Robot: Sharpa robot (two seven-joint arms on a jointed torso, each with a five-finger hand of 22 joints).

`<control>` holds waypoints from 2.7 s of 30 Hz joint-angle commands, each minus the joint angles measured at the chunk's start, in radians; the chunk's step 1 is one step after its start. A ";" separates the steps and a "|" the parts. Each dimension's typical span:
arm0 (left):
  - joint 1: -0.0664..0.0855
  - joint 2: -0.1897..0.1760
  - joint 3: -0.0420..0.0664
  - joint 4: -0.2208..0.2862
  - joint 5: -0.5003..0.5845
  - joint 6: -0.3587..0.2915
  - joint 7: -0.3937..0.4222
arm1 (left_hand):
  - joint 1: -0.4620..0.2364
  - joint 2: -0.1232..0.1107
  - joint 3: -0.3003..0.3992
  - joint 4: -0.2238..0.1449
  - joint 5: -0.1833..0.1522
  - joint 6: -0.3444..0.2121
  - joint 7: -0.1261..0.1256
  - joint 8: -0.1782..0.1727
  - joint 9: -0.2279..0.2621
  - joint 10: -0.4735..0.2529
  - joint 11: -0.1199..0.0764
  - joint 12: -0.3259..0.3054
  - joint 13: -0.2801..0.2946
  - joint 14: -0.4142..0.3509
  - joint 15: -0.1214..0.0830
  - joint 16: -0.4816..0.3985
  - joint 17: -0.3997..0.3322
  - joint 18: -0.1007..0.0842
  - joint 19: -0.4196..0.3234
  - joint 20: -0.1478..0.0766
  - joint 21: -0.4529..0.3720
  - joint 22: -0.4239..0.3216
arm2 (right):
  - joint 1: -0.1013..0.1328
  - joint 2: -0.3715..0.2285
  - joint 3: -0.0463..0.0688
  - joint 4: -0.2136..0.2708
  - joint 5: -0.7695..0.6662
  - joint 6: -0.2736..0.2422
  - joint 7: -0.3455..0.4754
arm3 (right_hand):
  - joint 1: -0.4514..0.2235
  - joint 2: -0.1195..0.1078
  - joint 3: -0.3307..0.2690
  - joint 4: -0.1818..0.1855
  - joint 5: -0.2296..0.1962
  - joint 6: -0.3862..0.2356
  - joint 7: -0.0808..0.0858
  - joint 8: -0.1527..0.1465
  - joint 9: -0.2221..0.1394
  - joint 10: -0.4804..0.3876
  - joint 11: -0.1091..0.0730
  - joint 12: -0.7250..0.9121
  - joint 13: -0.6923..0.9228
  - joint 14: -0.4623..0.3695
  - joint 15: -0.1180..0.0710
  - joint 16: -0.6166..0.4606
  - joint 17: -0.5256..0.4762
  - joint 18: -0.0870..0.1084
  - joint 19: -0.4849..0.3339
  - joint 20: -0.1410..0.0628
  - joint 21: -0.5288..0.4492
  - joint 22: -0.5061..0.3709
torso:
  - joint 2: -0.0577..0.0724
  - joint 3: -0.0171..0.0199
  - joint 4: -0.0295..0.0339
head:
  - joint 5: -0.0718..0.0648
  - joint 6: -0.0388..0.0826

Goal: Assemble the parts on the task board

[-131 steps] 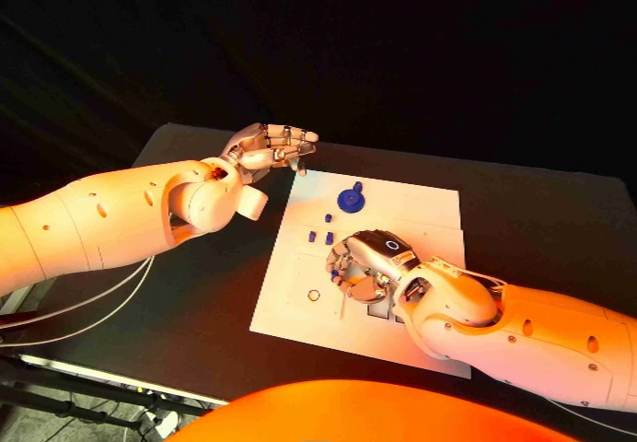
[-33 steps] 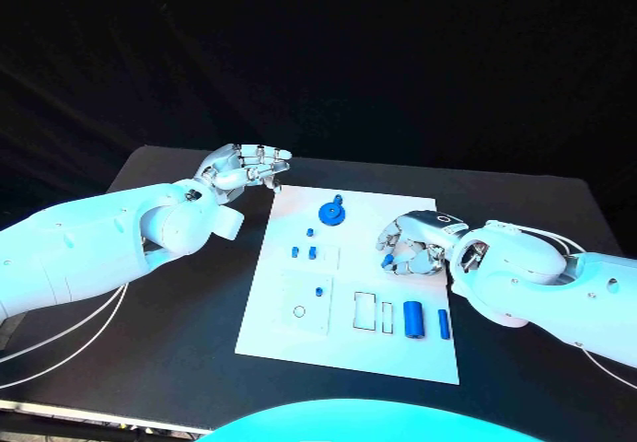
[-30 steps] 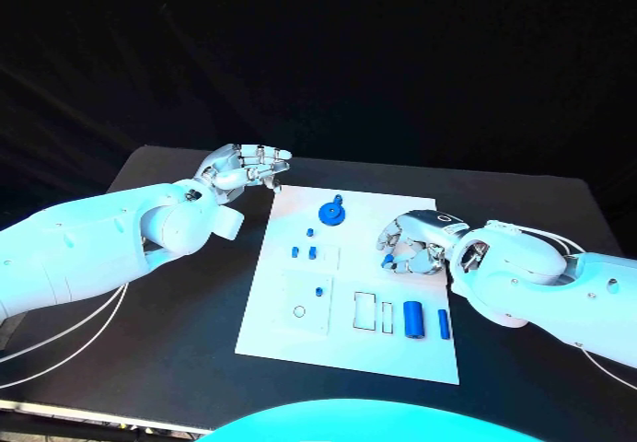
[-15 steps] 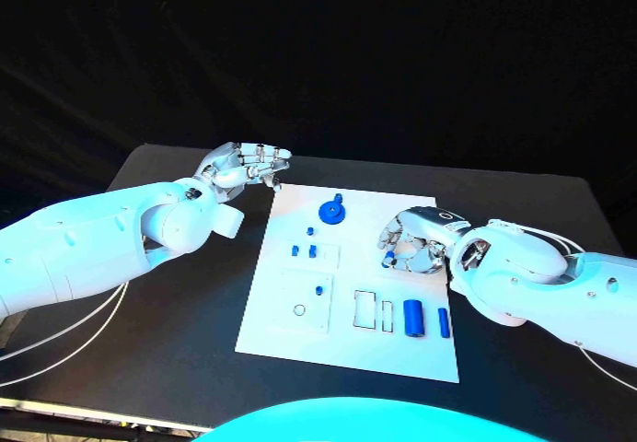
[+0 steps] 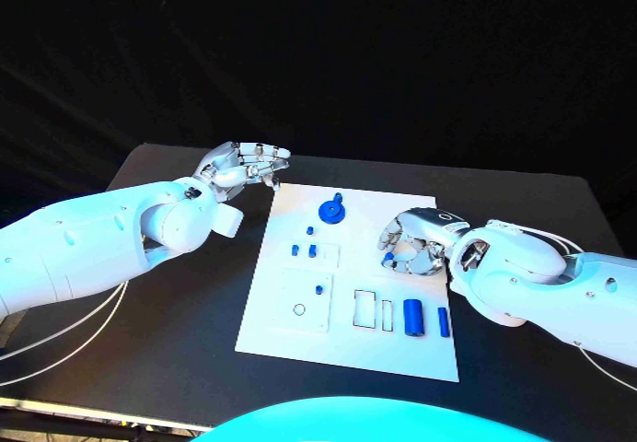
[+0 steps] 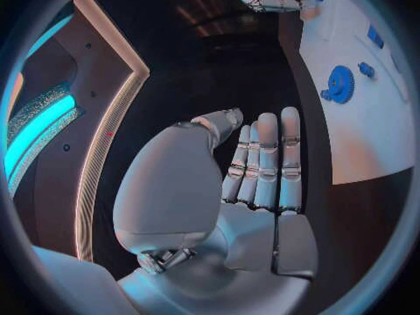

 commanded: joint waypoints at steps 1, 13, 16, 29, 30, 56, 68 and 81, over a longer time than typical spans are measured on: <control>0.001 0.002 0.000 0.001 0.003 0.007 0.009 | -0.001 0.008 -0.006 0.001 -0.005 0.006 0.002 0.006 0.001 0.000 0.002 -0.005 -0.001 -0.006 0.000 -0.005 -0.001 0.014 -0.009 0.000 0.002 0.001 | -0.002 0.001 0.000 0.003 -0.006 0.029 -0.001 | -0.003 -0.010 0.003 0.001 -0.005 0.002 0.007 -0.004 -0.001 -0.008 0.000 -0.006 -0.001 0.030 0.001 0.007 0.001 -0.013 -0.001 0.003 -0.005 0.001 | 0.000 0.0000 0.0000 | 0.003 -0.001; 0.001 0.003 0.000 0.000 0.004 0.006 0.008 | -0.002 0.008 -0.006 0.002 -0.005 0.006 0.002 0.006 0.001 0.000 0.002 -0.005 -0.001 -0.006 0.000 -0.005 -0.001 0.014 -0.009 0.000 0.002 0.001 | -0.003 0.000 -0.001 0.005 -0.004 0.036 -0.004 | 0.002 0.005 0.037 -0.003 -0.003 0.021 0.001 0.005 0.002 0.037 -0.008 0.007 0.005 0.031 -0.005 0.008 0.006 -0.018 0.017 0.000 0.027 0.028 | 0.000 -0.0002 0.0004 | 0.003 -0.002; 0.001 0.003 0.000 0.000 0.004 0.006 0.008 | -0.004 0.009 -0.007 0.003 -0.005 0.006 0.002 0.006 0.001 0.000 0.002 -0.005 -0.001 -0.006 0.000 -0.005 -0.001 0.014 -0.009 0.000 0.002 0.001 | -0.004 0.000 -0.001 0.006 -0.004 0.033 -0.005 | 0.018 0.014 0.080 -0.014 -0.002 0.024 -0.003 0.005 0.004 0.090 -0.018 0.017 0.008 0.034 -0.015 0.012 0.018 -0.021 0.027 -0.007 0.046 0.045 | 0.000 -0.0001 0.0003 | 0.002 -0.003; 0.001 0.003 0.000 -0.001 0.005 0.005 0.006 | -0.005 0.009 -0.007 0.004 -0.005 0.006 0.002 0.006 0.001 0.000 0.002 -0.004 -0.002 -0.006 0.000 -0.005 -0.001 0.014 -0.009 0.000 0.002 0.001 | -0.005 0.000 -0.001 0.010 -0.003 -0.032 -0.004 | 0.030 0.039 0.285 -0.118 -0.003 0.076 -0.017 0.043 0.032 0.220 -0.044 0.015 0.029 0.047 -0.039 0.030 0.067 -0.035 0.056 -0.034 0.136 0.128 | 0.000 0.0002 0.0000 | 0.001 -0.003; 0.001 0.003 0.000 -0.001 0.005 0.005 0.006 | -0.005 0.009 -0.007 0.004 -0.005 0.006 0.002 0.006 0.001 0.000 0.002 -0.004 -0.002 -0.006 0.000 -0.005 -0.001 0.014 -0.009 0.000 0.002 0.001 | -0.005 -0.001 -0.001 0.011 -0.002 -0.037 -0.003 | 0.023 0.038 0.301 -0.132 -0.004 0.080 -0.018 0.049 0.036 0.229 -0.046 0.015 0.034 0.048 -0.041 0.031 0.069 -0.036 0.057 -0.036 0.144 0.136 | 0.000 0.0002 0.0000 | 0.001 -0.003; 0.000 0.012 -0.002 -0.006 0.008 0.003 0.006 | -0.007 0.011 -0.007 0.007 -0.004 0.005 0.002 0.006 0.001 0.000 0.002 -0.004 -0.003 -0.006 0.000 -0.004 -0.001 0.014 -0.009 0.000 0.001 0.001 | 0.058 -0.017 0.008 0.145 0.102 -0.109 0.029 | -0.029 0.031 0.370 -0.232 -0.008 0.085 -0.022 0.081 0.067 0.258 -0.051 0.005 0.064 0.051 -0.046 0.038 0.086 -0.041 0.058 -0.043 0.186 0.184 | 0.000 -0.0009 0.0001 | 0.007 0.001; 0.000 0.020 -0.002 -0.006 0.010 0.007 0.007 | -0.008 0.012 -0.006 0.008 -0.004 0.005 0.002 0.006 0.000 -0.001 0.002 -0.004 -0.003 -0.006 0.000 -0.004 -0.001 0.014 -0.009 0.000 0.000 0.000 | -0.006 0.141 0.009 0.120 0.057 -0.134 0.086 | -0.036 0.033 0.376 -0.246 -0.009 0.080 -0.020 0.081 0.069 0.255 -0.049 -0.002 0.066 0.048 -0.045 0.033 0.075 -0.038 0.049 -0.043 0.176 0.180 | 0.000 -0.0011 0.0010 | 0.022 0.001; 0.000 0.026 -0.002 -0.007 0.010 0.011 0.005 | -0.008 0.012 -0.006 0.008 -0.004 0.005 0.002 0.006 0.000 -0.001 0.002 -0.004 -0.003 -0.006 0.000 -0.004 -0.001 0.014 -0.009 0.000 0.000 0.000 | -0.108 0.267 0.005 0.038 0.031 -0.131 0.119 | -0.038 0.032 0.378 -0.257 -0.009 0.077 -0.018 0.080 0.070 0.253 -0.048 -0.005 0.068 0.047 -0.044 0.032 0.072 -0.036 0.044 -0.042 0.169 0.177 | 0.001 -0.0015 0.0007 | 0.046 -0.012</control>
